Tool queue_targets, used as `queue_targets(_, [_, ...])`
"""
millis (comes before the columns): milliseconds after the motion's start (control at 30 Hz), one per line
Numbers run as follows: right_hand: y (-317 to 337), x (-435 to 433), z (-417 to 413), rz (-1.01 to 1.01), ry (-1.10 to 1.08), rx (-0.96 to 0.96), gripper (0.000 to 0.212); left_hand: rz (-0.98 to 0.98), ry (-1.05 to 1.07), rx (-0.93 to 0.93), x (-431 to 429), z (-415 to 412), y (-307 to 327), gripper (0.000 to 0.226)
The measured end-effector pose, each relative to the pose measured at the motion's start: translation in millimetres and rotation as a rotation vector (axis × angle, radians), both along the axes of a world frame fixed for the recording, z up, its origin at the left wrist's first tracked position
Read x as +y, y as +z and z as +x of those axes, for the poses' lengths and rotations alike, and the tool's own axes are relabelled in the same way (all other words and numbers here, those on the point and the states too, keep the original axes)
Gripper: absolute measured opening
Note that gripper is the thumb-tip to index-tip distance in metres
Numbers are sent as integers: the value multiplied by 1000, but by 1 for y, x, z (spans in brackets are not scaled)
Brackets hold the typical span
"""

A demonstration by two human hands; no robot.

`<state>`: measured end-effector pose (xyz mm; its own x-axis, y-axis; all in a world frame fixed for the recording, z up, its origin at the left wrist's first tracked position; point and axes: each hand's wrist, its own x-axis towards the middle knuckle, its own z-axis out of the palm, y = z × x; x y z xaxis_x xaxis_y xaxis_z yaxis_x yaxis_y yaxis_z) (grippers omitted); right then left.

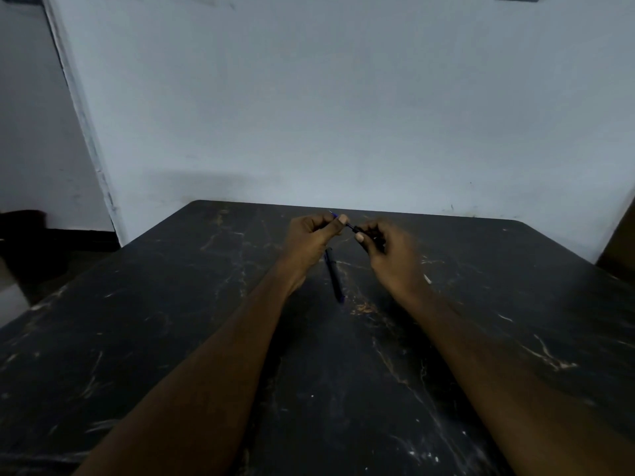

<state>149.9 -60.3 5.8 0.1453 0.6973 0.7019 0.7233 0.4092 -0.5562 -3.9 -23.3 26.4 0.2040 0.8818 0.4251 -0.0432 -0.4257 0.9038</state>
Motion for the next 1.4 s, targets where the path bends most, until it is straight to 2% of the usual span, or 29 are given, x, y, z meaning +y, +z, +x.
queue_targets(200, [-1,-1,-3,-11,6,53,16,-40,104,-9,9,-7,2,33])
queue_targets(300, [-3,-2,-5,-14,5,67,16,-71,235,23,20,-21,2,25])
queue_targets(433, [-4,-1,-4,-14,-4,87,15,-2,453,374,37,-41,-12,25])
queue_targets(533, [-5,-1,-3,-23,-2,89,16,-10,431,571,42,-47,-20,21])
queue_targets(633, [-4,-2,-2,-40,-11,90,18,-13,422,761,43,-48,-23,26])
queue_targets(833, [-3,-2,-2,-53,-7,103,18,-2,430,904,40,-46,-23,41])
queue_targets(1200, [-2,-3,-3,-75,-21,105,19,16,434,801,32,-36,-21,27])
queue_targets(1267, [-2,-3,-2,-72,-31,96,18,-8,434,708,34,-36,-21,32])
queue_targets(1400, [-3,-3,-2,-60,-27,93,17,-102,374,322,31,-34,-12,37])
